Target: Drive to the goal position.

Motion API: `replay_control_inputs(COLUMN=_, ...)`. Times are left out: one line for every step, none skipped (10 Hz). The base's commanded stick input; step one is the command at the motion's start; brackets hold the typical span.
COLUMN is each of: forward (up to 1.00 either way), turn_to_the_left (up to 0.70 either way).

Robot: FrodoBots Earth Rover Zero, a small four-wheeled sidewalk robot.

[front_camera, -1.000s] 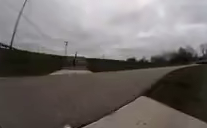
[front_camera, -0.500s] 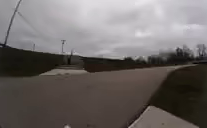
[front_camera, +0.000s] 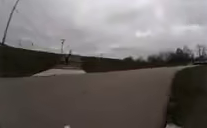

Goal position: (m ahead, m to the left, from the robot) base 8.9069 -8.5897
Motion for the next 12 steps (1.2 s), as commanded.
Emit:
replay_control_inputs(forward=1.0, turn_to_the_left=0.0)
replay_control_inputs(forward=1.0, turn_to_the_left=0.0)
replay_control_inputs(forward=1.0, turn_to_the_left=0.0)
replay_control_inputs(forward=1.0, turn_to_the_left=0.0)
replay_control_inputs(forward=1.0, turn_to_the_left=-0.01)
replay_control_inputs(forward=1.0, turn_to_the_left=-0.34)
replay_control_inputs(forward=1.0, turn_to_the_left=-0.4)
replay_control_inputs(forward=1.0, turn_to_the_left=-0.4)
replay_control_inputs(forward=1.0, turn_to_the_left=-0.4)
replay_control_inputs(forward=1.0, turn_to_the_left=-0.4)
replay_control_inputs(forward=1.0, turn_to_the_left=-0.4)
replay_control_inputs(forward=1.0, turn_to_the_left=-0.4)
